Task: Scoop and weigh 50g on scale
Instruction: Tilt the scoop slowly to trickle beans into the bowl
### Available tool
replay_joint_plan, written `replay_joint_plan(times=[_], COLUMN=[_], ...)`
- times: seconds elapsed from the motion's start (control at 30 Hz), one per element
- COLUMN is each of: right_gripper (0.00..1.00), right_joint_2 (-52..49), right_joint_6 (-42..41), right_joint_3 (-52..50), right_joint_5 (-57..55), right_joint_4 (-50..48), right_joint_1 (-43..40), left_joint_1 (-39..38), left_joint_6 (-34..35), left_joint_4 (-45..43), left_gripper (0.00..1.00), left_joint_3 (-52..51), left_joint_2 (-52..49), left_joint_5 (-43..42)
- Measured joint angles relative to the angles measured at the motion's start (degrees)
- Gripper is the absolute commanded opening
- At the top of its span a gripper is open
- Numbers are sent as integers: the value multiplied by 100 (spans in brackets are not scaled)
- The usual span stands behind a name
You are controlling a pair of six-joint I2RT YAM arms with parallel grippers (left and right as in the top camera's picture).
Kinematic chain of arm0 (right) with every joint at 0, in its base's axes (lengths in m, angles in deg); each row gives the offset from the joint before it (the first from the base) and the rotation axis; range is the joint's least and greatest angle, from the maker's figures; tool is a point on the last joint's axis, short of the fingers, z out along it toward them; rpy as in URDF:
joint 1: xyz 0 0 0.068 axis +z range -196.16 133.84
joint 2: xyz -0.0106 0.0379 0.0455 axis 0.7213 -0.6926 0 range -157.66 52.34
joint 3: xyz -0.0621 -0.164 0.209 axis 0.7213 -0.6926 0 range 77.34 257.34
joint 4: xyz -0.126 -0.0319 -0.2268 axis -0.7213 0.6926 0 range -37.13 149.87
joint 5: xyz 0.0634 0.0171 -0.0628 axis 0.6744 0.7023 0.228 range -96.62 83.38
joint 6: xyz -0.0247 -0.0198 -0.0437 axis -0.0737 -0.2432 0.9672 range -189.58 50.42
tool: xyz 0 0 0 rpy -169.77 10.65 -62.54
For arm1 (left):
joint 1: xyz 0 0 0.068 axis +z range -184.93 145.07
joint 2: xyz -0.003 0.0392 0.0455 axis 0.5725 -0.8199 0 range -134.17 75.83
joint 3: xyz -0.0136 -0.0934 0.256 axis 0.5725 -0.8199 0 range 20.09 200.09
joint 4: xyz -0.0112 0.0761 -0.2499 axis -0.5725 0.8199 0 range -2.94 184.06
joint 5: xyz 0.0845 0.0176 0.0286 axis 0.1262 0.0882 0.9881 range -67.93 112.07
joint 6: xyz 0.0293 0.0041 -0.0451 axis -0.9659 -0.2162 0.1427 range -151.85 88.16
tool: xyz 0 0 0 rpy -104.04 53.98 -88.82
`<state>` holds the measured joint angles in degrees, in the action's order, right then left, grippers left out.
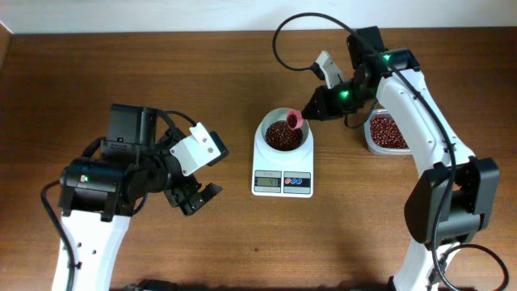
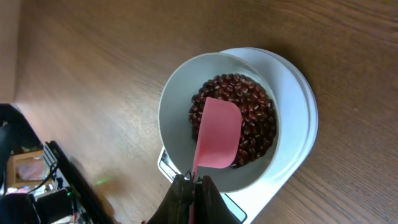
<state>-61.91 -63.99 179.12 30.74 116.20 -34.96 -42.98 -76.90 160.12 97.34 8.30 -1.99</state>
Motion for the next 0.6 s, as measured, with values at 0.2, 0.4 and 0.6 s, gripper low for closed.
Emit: replay_joint_plan(times=[0.2,0.4,0.6], right_gripper=[4,4,4], right_joint_2=[0,0,0], right_joint_6=[-4,-2,116], right_joint_3=[2,2,2], right_joint_5=[15,17,20], right_joint_4=[0,22,26], right_joint_1=[0,0,0], left_joint_1=[0,0,0], left_joint_6=[0,0,0], left_joint_4=[0,2,0], left_gripper=[99,99,99], left_joint_3=[0,0,0], left_joint_2=[0,0,0], left_joint_5=[0,0,0])
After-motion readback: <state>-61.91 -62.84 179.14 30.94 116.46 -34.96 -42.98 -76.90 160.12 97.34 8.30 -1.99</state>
